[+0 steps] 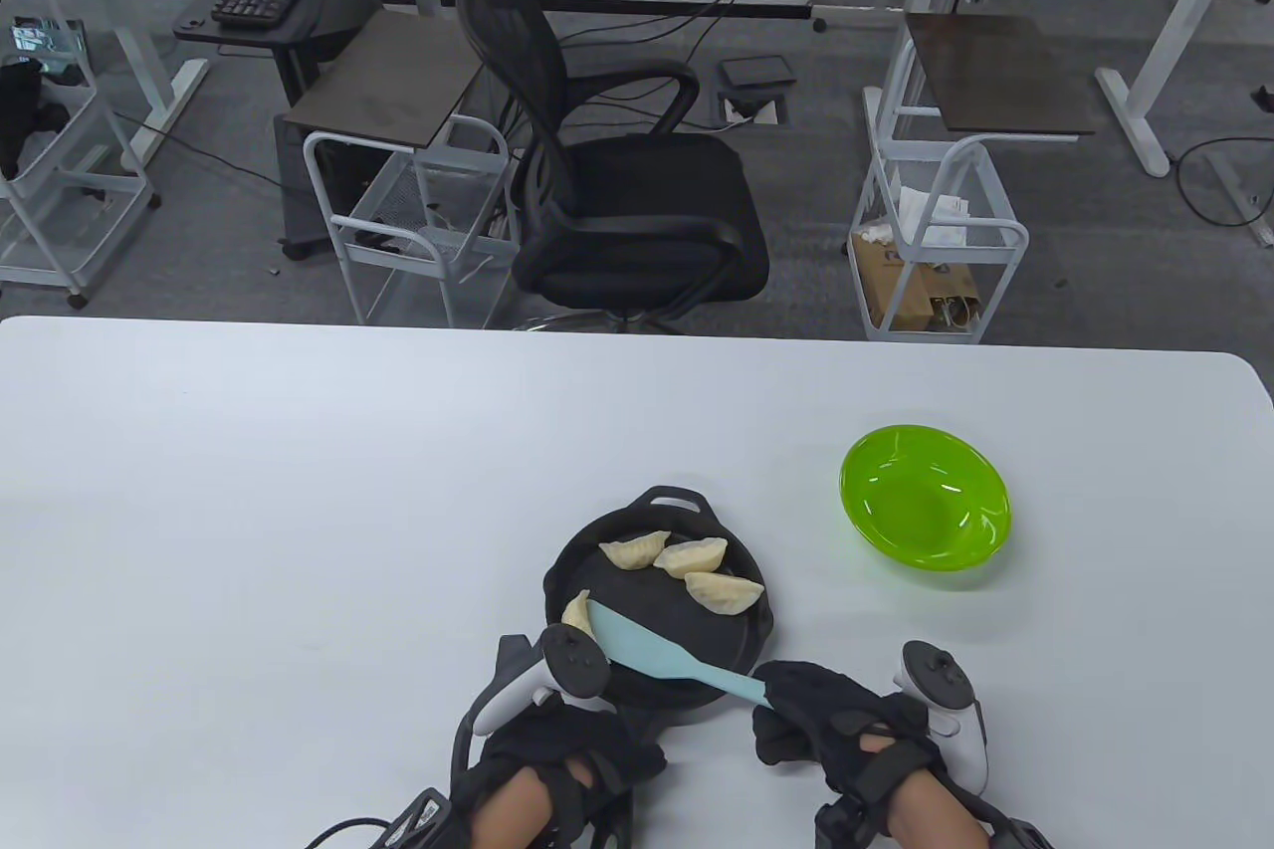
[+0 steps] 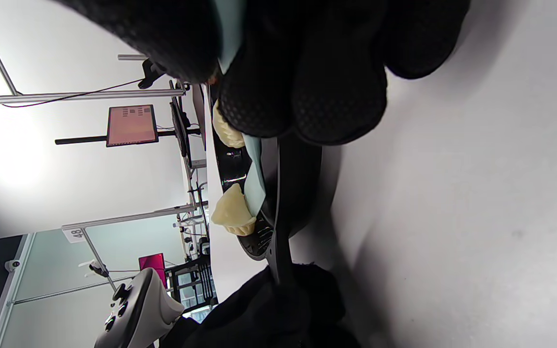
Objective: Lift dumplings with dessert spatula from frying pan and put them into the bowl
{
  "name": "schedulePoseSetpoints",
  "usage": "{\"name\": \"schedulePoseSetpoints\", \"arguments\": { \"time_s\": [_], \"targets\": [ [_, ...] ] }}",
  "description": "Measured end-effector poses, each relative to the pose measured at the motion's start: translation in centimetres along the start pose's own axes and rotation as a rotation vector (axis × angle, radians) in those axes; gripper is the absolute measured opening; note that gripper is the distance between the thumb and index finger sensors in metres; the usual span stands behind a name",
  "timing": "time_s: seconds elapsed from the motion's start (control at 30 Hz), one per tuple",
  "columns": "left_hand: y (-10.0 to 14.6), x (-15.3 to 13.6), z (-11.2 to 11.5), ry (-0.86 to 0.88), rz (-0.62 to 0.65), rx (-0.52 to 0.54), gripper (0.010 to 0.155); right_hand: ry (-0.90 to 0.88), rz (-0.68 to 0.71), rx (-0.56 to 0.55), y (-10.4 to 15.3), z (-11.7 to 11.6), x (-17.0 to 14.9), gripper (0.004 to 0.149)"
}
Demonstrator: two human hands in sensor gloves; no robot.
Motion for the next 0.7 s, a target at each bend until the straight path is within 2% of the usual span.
{"name": "schedulePoseSetpoints", "arguments": {
  "time_s": [0.7],
  "targets": [
    [0.00,0.00,0.00,0.000,0.000,0.000,0.065,-0.068,0.044,-0.025,0.24,0.62,0.39,0.054]
  ]
}}
Point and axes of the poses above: the tracker on the back of each hand, its own x axis roughly to the thumb side, its own y axis roughly from the fingertips to the wrist, z = x × y, the point moved 2 cm from there along -y, roughly from the wrist to the fingertips, and after that the axes turned 1 degree about z, right-handed, at the moved point
